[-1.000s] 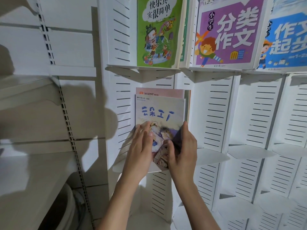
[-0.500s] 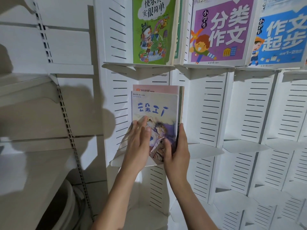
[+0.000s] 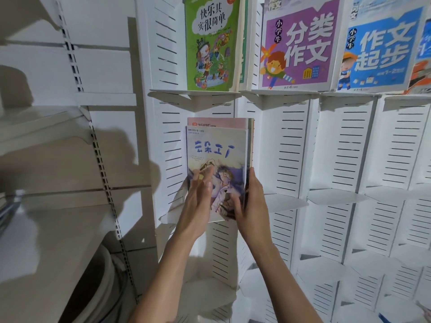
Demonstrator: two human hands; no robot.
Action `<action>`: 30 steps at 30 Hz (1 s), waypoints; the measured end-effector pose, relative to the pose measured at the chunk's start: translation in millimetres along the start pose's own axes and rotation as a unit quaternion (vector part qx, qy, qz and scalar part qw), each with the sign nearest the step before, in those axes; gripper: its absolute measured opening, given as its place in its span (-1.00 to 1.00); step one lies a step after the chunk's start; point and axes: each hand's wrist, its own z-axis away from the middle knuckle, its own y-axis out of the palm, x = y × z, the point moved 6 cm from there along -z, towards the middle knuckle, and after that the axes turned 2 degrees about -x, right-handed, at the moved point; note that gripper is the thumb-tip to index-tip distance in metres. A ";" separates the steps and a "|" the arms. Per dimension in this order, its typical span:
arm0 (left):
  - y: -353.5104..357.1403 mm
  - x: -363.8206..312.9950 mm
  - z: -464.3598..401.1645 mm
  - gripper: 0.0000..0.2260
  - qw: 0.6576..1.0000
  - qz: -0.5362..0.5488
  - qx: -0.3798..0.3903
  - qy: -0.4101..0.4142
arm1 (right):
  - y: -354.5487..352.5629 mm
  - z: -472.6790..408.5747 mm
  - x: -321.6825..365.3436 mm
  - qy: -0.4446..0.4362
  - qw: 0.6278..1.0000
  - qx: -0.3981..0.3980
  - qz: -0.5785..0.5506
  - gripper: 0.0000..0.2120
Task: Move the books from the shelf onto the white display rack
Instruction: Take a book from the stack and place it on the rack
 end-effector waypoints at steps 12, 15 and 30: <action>-71.5 -5.8 83.1 -0.25 0.961 -0.266 -0.070 0.038 | -29.0 68.1 86.5 -0.068 0.994 -0.043 0.075 -0.53; -87.7 -0.6 105.0 -0.25 0.943 -0.327 -0.055 0.026 | -22.5 89.9 98.1 -0.042 0.994 -0.015 0.100 -0.52; -146.0 0.9 202.1 -0.26 0.928 -0.372 -0.026 -0.004 | -19.3 183.4 150.9 0.061 0.987 0.074 0.130 -0.38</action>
